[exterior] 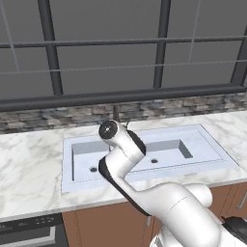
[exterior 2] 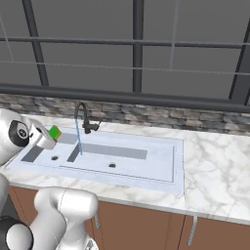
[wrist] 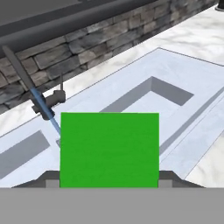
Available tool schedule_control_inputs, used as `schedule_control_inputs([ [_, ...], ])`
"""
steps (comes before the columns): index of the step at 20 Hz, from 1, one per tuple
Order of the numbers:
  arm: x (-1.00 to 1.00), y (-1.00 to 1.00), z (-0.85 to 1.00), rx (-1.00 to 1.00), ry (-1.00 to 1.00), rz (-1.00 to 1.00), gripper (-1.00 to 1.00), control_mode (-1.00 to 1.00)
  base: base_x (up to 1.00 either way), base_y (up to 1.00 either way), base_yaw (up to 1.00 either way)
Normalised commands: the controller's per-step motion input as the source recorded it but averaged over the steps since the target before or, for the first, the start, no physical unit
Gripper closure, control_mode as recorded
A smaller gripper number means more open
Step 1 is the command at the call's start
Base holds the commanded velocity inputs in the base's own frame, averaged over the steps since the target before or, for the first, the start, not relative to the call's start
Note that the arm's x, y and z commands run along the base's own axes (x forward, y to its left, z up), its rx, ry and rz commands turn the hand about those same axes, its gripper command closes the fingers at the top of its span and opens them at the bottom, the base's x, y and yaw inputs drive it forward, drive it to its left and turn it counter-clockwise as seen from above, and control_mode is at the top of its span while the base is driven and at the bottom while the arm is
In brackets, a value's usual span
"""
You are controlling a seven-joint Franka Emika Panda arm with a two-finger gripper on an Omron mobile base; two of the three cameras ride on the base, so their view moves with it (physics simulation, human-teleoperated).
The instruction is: Soak the sponge with water for a few seconds and then drop it inside the sink.
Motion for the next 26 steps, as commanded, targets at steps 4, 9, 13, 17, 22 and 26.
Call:
schedule_control_inputs([
  [4,0.16,0.0,0.0,0.03,0.08,-0.04,1.0,-1.0,0.0,0.0,0.0],
  [9,0.14,0.0,-0.02,0.05,0.08,-0.01,1.0,-1.0,0.0,0.0,0.0],
  [13,0.14,0.0,-0.2,0.02,0.01,0.0,1.0,-1.0,0.0,0.0,0.0],
  [17,0.18,0.0,-0.31,0.0,0.0,0.0,1.0,-1.0,0.0,0.0,0.0],
  [22,0.2,0.0,-0.16,0.0,0.0,0.0,1.0,-1.0,0.0,0.0,0.0],
  [26,0.21,0.0,-0.05,0.0,0.0,-0.01,1.0,-1.0,0.0,0.0,0.0],
])
